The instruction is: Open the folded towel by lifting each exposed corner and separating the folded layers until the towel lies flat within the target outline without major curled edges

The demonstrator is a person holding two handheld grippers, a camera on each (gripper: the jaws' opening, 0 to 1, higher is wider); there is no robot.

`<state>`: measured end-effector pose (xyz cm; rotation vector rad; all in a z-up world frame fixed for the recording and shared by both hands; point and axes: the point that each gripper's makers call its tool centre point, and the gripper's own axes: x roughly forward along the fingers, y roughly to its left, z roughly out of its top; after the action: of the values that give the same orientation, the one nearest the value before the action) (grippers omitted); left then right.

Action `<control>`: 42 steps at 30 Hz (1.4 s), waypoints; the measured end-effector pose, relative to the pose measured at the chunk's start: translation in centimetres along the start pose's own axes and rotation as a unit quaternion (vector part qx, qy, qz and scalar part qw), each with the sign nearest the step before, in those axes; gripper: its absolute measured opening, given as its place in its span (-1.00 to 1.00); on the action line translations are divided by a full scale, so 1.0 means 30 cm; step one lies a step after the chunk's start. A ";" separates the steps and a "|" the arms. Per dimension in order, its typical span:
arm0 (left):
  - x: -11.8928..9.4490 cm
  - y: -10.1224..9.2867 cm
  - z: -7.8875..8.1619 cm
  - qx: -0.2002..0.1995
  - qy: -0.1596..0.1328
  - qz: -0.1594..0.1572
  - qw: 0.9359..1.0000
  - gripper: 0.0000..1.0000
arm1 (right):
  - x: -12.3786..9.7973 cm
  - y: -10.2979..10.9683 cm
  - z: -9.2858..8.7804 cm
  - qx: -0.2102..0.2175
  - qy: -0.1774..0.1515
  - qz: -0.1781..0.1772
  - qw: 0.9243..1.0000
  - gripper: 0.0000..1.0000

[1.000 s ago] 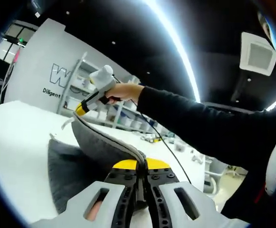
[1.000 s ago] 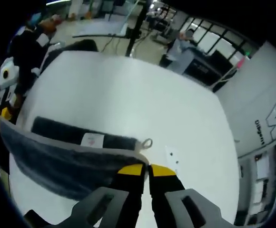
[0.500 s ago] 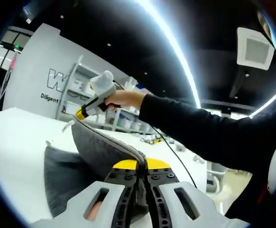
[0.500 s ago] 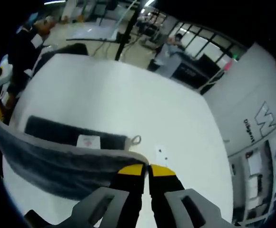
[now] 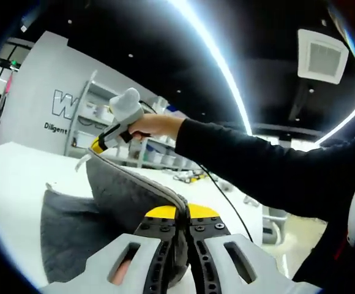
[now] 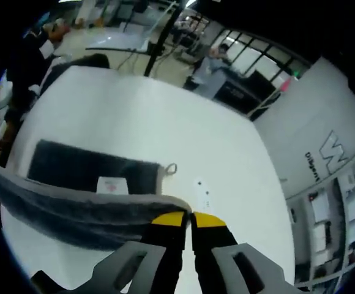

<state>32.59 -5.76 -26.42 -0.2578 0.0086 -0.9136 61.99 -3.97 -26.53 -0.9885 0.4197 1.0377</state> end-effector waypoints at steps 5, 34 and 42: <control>0.035 -0.025 -0.002 0.005 0.001 -0.008 1.000 -0.95 | -0.027 -0.017 -0.038 -0.001 0.000 -0.013 1.000 -1.00; 0.200 -0.158 -0.086 0.064 0.053 -0.056 0.995 -0.94 | -0.155 -0.014 -0.286 0.035 0.011 -0.049 0.998 -1.00; 0.238 -0.176 -0.122 0.084 0.072 -0.068 0.992 -0.94 | -0.170 -0.011 -0.351 0.043 0.014 -0.059 0.997 -1.00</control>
<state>32.42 -15.24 -28.07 -0.0356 0.0475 -1.0615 61.33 -15.51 -28.28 -0.9404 0.4212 0.8921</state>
